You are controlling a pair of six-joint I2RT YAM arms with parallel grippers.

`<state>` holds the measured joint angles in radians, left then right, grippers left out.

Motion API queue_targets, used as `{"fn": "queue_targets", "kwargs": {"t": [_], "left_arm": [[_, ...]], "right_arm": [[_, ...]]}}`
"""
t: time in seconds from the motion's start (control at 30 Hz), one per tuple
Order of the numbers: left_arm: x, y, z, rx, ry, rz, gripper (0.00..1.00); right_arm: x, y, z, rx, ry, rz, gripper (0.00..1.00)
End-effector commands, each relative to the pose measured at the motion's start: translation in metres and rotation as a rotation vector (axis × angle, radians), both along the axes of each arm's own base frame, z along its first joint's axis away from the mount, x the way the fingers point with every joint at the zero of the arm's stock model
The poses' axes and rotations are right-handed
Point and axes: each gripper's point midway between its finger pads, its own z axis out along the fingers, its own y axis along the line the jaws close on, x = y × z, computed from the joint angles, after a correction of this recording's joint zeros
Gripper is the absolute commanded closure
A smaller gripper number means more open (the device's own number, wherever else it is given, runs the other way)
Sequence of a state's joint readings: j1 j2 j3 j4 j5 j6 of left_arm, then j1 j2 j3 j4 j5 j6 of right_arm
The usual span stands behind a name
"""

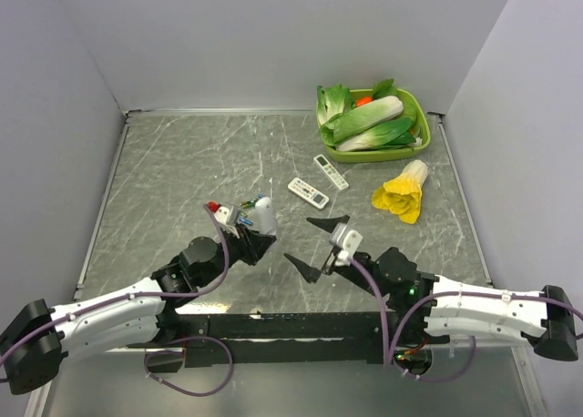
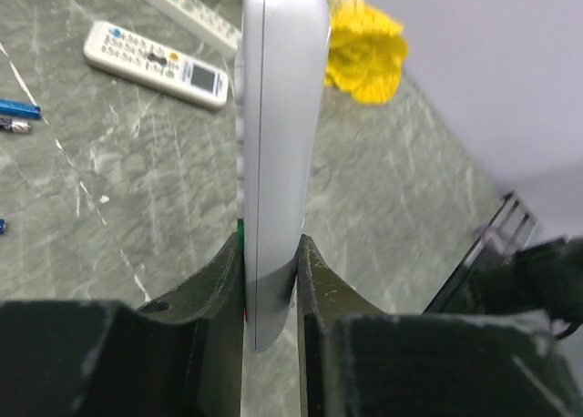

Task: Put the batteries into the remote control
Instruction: Adjust the remote control.

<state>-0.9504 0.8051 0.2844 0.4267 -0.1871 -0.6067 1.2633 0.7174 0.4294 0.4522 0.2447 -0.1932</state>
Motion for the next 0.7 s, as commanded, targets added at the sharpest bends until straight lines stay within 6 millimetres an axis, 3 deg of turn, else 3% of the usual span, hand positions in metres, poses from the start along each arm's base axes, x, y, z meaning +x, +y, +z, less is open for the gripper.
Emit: {"fn": "queue_targets", "kwargs": {"t": [0.0, 0.1, 0.37, 0.67], "left_arm": [[-0.01, -0.013, 0.003, 0.072, -0.062, -0.124, 0.99], [-0.02, -0.024, 0.002, 0.089, -0.071, -0.213, 0.99], [-0.028, -0.034, 0.005, 0.103, -0.088, -0.295, 0.99], [-0.031, -0.04, 0.014, 0.063, -0.086, -0.313, 0.99]], "right_arm": [[-0.007, -0.003, 0.001, -0.173, -0.335, 0.083, 0.0], [-0.008, 0.005, 0.002, -0.223, -0.432, 0.159, 0.0], [0.007, 0.014, -0.008, -0.315, -0.409, 0.293, 0.0], [0.017, 0.023, -0.014, -0.325, -0.375, 0.299, 0.19]]}}
